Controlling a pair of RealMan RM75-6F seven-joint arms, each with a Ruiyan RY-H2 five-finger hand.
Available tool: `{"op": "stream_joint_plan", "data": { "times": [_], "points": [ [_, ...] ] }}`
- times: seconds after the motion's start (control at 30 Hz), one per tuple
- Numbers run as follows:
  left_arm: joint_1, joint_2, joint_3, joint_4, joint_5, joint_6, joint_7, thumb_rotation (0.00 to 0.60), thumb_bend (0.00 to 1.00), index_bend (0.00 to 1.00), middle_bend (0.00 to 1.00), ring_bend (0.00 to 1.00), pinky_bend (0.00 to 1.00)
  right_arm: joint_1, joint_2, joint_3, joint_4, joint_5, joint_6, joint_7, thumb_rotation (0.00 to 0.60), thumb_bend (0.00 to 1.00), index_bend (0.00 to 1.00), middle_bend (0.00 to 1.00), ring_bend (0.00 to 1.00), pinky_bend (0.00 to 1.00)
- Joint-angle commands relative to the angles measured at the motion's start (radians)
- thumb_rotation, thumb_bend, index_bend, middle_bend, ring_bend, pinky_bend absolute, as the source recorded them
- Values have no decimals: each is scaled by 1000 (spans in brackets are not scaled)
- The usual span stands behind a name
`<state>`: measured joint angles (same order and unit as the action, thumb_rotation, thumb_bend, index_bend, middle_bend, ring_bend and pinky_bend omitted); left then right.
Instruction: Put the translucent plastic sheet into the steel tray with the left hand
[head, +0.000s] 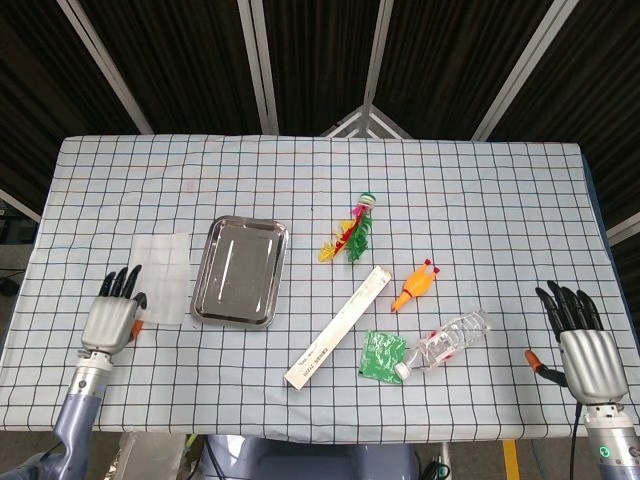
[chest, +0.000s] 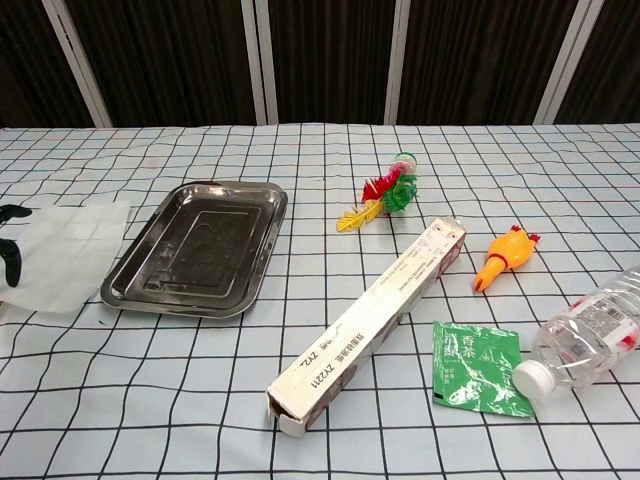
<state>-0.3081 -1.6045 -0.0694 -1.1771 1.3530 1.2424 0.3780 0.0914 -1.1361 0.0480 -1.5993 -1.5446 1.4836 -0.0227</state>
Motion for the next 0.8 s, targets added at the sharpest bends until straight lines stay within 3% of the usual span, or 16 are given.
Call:
{"op": "stream_joint_plan", "data": {
  "times": [0.03,0.37,0.57,0.8],
  "points": [
    [0,2,-1,1,-2,-1,-1,600,477,472,5,0,91,0,0,0,-1,0,-1,2,600,290,0,0,0,41],
    [-13,40,-19,-50,36,48,-11,600,489,478,9,0,92,-1,1,0,1,0,1,5,600,289,0,0,0,41],
    [-70,139,-109,-202,80,110,25,600,489,486,15,0,92,-1,1,-1,0,-3,1,5,600,289,0,0,0,41],
    [-158,208,-216,-308,53,80,98,600,489,578,45,0,92,-1,1,-2,-1,-8,5,9,600,289,0,0,0,41]
  ]
}}
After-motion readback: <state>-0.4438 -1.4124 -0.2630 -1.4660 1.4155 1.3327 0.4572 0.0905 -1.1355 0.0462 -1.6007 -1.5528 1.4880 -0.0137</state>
